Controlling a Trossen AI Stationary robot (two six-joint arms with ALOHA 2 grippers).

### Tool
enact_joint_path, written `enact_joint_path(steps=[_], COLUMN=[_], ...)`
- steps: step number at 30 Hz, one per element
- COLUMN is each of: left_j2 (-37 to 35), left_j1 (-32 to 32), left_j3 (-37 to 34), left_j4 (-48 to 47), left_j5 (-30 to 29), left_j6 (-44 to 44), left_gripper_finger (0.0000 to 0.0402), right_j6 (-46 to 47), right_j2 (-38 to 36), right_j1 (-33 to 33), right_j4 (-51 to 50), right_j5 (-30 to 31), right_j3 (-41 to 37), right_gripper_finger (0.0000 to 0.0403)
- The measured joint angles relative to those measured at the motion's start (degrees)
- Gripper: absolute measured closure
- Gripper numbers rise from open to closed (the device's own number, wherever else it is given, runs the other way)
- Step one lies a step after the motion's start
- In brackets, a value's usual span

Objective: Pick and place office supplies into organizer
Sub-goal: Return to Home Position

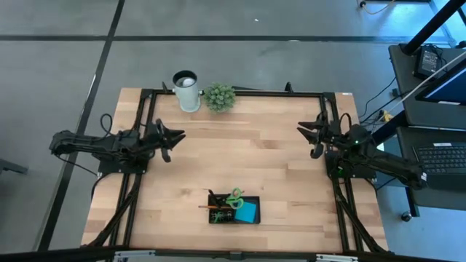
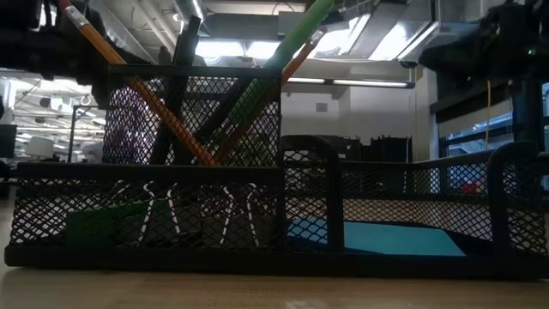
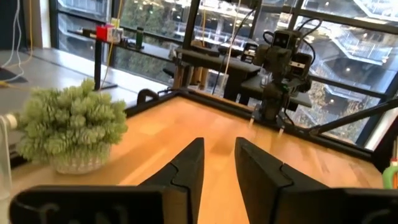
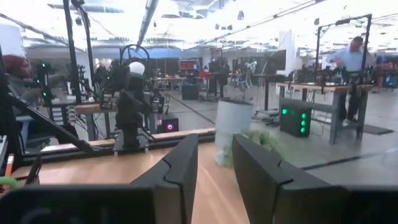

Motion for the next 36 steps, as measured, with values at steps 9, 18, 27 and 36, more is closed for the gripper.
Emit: enact_joint_path(steps=[9,18,27,36], left_j2=[0.0,0.0,0.0,-0.2], left_j1=[0.0,0.0,0.0,0.0], left_j3=[-1.2,-1.2,-1.2,-1.2], left_j4=[-0.1,-2.5,-8.3,-10.5], left_j5=[0.0,0.0,-0.1,-2.4], left_j6=[-1.4,-1.6,-0.1,1.7], left_gripper_finger=[0.0346,0.0352,0.0353,0.0365], right_j6=[0.9,0.6,5.4,6.6], right_j2=[0.0,0.0,0.0,0.0], right_j1=[0.0,0.0,0.0,0.0], right_j4=[7.2,1.0,-7.5,-8.7], right_j5=[0.0,0.0,0.0,0.0], right_j3=[-4.3,-4.3,-4.3,-4.3], right_gripper_finger=[0.0299,0.0299,0.0299,0.0299])
